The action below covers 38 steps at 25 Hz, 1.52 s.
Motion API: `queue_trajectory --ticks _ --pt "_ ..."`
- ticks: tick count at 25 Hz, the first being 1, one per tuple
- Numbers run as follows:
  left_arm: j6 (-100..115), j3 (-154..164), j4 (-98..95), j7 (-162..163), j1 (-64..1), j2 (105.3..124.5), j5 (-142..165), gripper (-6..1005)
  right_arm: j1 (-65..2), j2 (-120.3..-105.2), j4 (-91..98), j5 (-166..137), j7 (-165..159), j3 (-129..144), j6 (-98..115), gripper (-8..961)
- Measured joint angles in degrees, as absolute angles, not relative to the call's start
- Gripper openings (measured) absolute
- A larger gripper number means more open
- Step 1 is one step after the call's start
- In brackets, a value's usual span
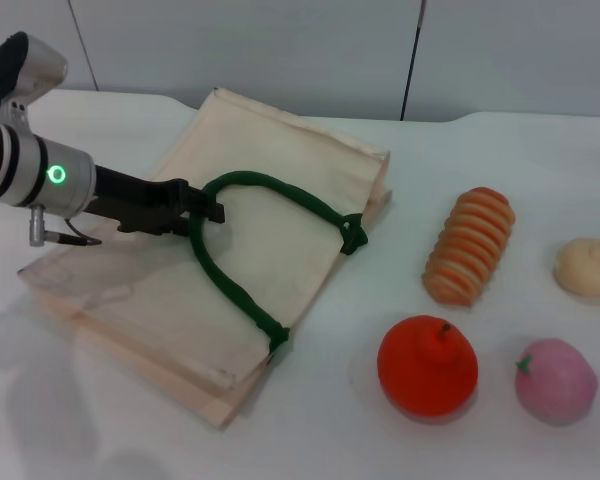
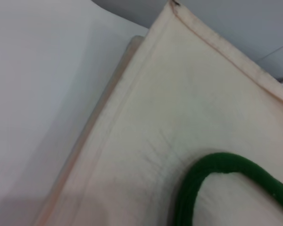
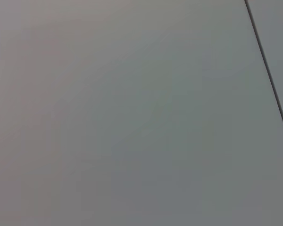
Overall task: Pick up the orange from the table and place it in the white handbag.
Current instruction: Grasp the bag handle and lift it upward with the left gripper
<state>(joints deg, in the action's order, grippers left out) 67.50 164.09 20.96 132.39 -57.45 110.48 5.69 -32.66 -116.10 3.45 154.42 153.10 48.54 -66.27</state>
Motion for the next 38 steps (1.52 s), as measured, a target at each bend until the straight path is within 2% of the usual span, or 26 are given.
queue_trajectory --ticks 19,25,38 --pt "65.6 164.1 20.8 134.5 -58.9 110.88 9.6 458 -33.1 -116.19 3.3 154.4 153.1 48.5 -66.3 651" --pt "65.5 164.1 20.8 134.5 -59.2 110.93 10.1 307 -33.0 -116.19 3.3 154.4 153.1 48.5 -66.3 650" --pt "65.0 164.1 20.8 134.1 -59.4 111.06 11.3 160 -33.0 -116.28 3.3 154.4 153.0 48.5 -66.3 651"
